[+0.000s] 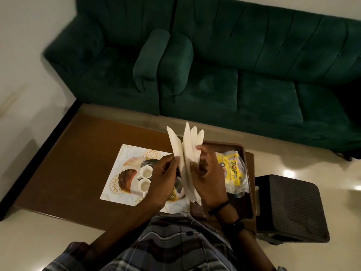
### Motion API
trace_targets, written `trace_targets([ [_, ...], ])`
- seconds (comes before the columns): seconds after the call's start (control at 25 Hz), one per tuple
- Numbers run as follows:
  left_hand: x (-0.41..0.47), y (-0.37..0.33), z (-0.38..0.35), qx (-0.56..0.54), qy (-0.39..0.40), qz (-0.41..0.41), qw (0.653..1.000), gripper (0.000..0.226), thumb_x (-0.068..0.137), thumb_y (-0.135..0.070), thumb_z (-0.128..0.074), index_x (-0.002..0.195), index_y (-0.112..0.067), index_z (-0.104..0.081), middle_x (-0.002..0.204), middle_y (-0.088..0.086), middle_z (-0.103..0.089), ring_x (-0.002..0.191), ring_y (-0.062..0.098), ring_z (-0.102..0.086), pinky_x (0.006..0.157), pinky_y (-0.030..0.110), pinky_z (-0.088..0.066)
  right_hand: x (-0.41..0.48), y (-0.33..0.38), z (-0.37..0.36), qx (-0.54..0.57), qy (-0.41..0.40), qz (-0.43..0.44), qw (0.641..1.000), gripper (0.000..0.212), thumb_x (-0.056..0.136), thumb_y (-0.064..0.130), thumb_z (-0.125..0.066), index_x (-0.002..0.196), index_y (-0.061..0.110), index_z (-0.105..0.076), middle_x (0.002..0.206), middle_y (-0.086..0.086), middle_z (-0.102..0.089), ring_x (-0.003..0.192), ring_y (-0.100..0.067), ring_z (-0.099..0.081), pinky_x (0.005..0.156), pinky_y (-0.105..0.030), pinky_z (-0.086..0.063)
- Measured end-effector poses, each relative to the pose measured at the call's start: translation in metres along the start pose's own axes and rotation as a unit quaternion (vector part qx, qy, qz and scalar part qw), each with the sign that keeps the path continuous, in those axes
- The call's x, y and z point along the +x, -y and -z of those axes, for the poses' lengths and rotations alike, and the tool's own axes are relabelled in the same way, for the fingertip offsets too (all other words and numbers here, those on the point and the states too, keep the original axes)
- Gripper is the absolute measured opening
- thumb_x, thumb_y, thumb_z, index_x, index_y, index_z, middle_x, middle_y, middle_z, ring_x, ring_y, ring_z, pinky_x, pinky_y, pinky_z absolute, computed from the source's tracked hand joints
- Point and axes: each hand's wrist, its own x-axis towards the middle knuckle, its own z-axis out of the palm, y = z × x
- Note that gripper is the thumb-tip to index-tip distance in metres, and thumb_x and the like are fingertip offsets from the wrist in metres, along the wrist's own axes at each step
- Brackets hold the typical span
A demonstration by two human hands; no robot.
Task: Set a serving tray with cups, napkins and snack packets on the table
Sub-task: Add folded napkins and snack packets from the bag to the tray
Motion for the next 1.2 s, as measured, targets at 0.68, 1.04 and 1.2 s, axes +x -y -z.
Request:
trace_targets([
  [0.68, 0.003, -0.0004, 0.0003, 0.006, 0.018, -0.017, 1.0, 0.015, 0.093, -0.019, -0.058, 0.097, -0.022, -0.072, 0.093, 0.003, -0.076, 0.084, 0.02, -0.073, 0.081, 0.047, -0.059, 0.0013, 0.008, -0.0061, -0.135, 0.024, 0.108, 0.985, 0.028, 0.084, 0.008, -0.061, 0.111, 0.004, -0.068, 0.101, -0.015, -0.073, 0.085, -0.028, -0.071, 0.07, -0.027, -0.055],
  [1.04, 0.0019, -0.0028, -0.0024, -0.015, 0.005, -0.026, 1.0, 0.017, 0.092, -0.015, -0.059, 0.095, -0.025, -0.071, 0.094, -0.004, -0.075, 0.086, 0.014, -0.073, 0.072, 0.029, -0.06, 0.0015, 0.0083, -0.0043, -0.139, -0.001, 0.083, 0.987, 0.022, 0.087, 0.013, -0.064, 0.107, 0.008, -0.07, 0.097, -0.012, -0.072, 0.08, -0.025, -0.07, 0.07, -0.02, -0.048],
  [1.2, 0.0021, -0.0039, -0.0025, -0.011, 0.006, -0.025, 1.0, 0.012, 0.089, -0.019, -0.064, 0.097, -0.022, -0.072, 0.093, -0.004, -0.076, 0.083, 0.011, -0.073, 0.066, 0.024, -0.058, 0.0024, 0.0047, -0.0044, -0.06, 0.028, 0.053, 0.996, 0.019, 0.089, 0.016, -0.063, 0.106, 0.017, -0.071, 0.102, 0.001, -0.073, 0.084, -0.01, -0.069, 0.072, -0.024, -0.059],
])
